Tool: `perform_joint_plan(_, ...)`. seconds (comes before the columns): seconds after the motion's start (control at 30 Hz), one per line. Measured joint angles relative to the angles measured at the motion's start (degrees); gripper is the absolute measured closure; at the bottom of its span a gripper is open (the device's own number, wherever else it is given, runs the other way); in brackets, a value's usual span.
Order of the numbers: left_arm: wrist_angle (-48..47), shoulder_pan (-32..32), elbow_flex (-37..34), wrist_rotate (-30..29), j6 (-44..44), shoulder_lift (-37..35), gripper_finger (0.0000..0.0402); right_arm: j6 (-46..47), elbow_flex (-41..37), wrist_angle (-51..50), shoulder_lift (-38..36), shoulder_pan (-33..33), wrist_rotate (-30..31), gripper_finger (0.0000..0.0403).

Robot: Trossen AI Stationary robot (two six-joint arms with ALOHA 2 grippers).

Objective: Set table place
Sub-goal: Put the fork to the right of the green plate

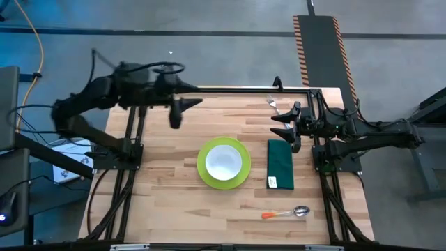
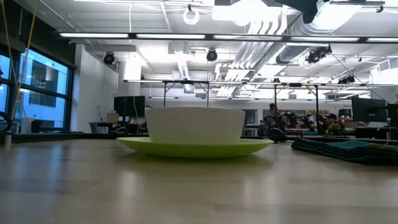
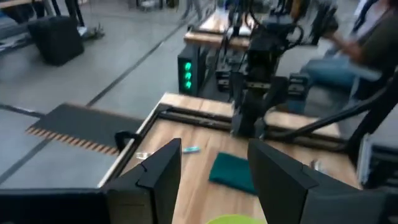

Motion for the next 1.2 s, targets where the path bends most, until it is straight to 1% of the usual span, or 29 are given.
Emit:
perform_joint_plan(0.1, 9.87, 0.00, -13.24, 0.46, -2.35, -7.80, 0.0227, 0.00, 0.00, 0.00, 0.00, 0.00, 0.01, 0.0183)
perform_joint_plan(0.2, 21.28, 0.00, -26.75, 3.77, -4.35, -14.62, 0.0227, -0.02, 0.00, 0.00, 0.02, 0.02, -0.01, 0.0183)
perform_joint_plan(0.3, 33.46, 0.00, -38.57, 7.35, -4.74, -20.26, 0.0227, -0.02, 0.00, 0.14, 0.02, 0.00, 0.00, 0.0183)
perform_joint_plan(0.4, 42.53, -0.03, -47.25, 8.37, -5.90, -24.27, 0.0227, -0.02, 0.00, 0.47, 0.00, 0.00, 0.01, 0.0183)
perform_joint_plan(0.47, 45.40, -0.01, -50.95, 8.30, -7.17, -25.95, 0.0227, -0.02, 0.00, 0.68, 0.02, 0.00, 0.01, 0.0183)
perform_joint_plan(0.6, 46.68, 0.00, -53.91, 7.71, -7.12, -27.40, 0.0227, 0.04, 0.00, 0.76, 0.00, 0.00, 0.01, 0.0183)
perform_joint_plan(0.73, 46.83, 0.00, -53.98, 7.69, -7.10, -27.30, 0.0227, 0.08, 0.00, 0.79, 0.00, 0.00, 0.01, 0.0183)
perform_joint_plan(0.9, 47.05, 0.00, -53.98, 6.28, -7.39, -27.30, 0.0227, -0.02, 0.00, 0.87, 0.02, 0.00, 0.01, 0.0183)
perform_joint_plan(1.2, 46.99, 0.00, -53.98, 6.03, -7.18, -27.30, 0.0227, -0.02, 0.00, 0.90, 0.01, 0.00, 0.01, 0.0183)
